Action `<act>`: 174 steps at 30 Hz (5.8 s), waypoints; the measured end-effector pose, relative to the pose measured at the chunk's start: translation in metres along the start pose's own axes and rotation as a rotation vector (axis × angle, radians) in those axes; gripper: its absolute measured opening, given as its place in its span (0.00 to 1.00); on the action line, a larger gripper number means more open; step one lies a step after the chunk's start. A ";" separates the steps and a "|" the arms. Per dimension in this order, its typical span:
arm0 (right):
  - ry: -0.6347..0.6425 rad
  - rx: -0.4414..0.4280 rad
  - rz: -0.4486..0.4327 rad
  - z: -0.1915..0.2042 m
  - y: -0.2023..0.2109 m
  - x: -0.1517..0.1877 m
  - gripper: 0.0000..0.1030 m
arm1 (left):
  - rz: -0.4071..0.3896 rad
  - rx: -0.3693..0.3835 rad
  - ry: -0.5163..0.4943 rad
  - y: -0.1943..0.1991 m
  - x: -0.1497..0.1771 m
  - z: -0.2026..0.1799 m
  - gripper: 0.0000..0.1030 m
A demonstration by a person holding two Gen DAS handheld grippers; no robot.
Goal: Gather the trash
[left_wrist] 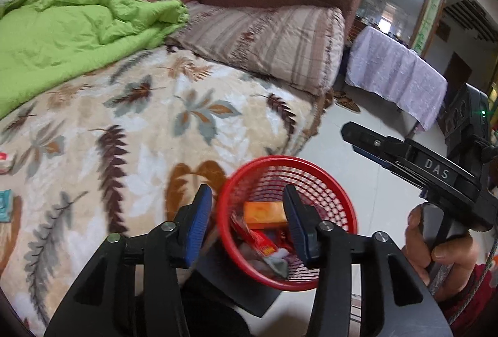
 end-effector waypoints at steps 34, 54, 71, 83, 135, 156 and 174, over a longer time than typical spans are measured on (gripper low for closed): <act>0.435 -0.397 0.401 0.269 -0.152 0.075 0.56 | -0.206 -0.578 0.541 0.155 0.074 0.326 0.55; 0.489 -0.461 0.712 0.407 -0.365 0.148 0.59 | -0.251 -0.704 0.676 0.190 0.115 0.407 0.55; 0.779 -0.372 0.634 0.424 -0.318 0.197 0.42 | -0.267 -0.703 0.646 0.187 0.094 0.403 0.62; 0.527 -0.403 0.600 0.390 -0.301 0.156 0.23 | -0.215 -0.555 0.778 0.147 0.035 0.485 0.66; 0.484 -0.468 0.321 0.328 -0.174 0.130 0.24 | -0.343 -0.800 0.315 0.158 0.077 0.295 0.20; 0.477 -0.471 0.321 0.330 -0.177 0.131 0.24 | -0.330 -0.803 0.299 0.149 0.081 0.294 0.20; 0.428 -0.476 0.301 0.316 -0.166 0.119 0.24 | -0.324 -0.802 0.290 0.146 0.080 0.289 0.20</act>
Point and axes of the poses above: each gripper's, at about its wrist camera, not at the fingertips, and y roughly against the way its jaws point, z to its left, x to its underside, the point moved 3 cm from there along -y, roughly the way its jaws point, and after that the axes turned 2 degrees about y, right-handed, at the moved point
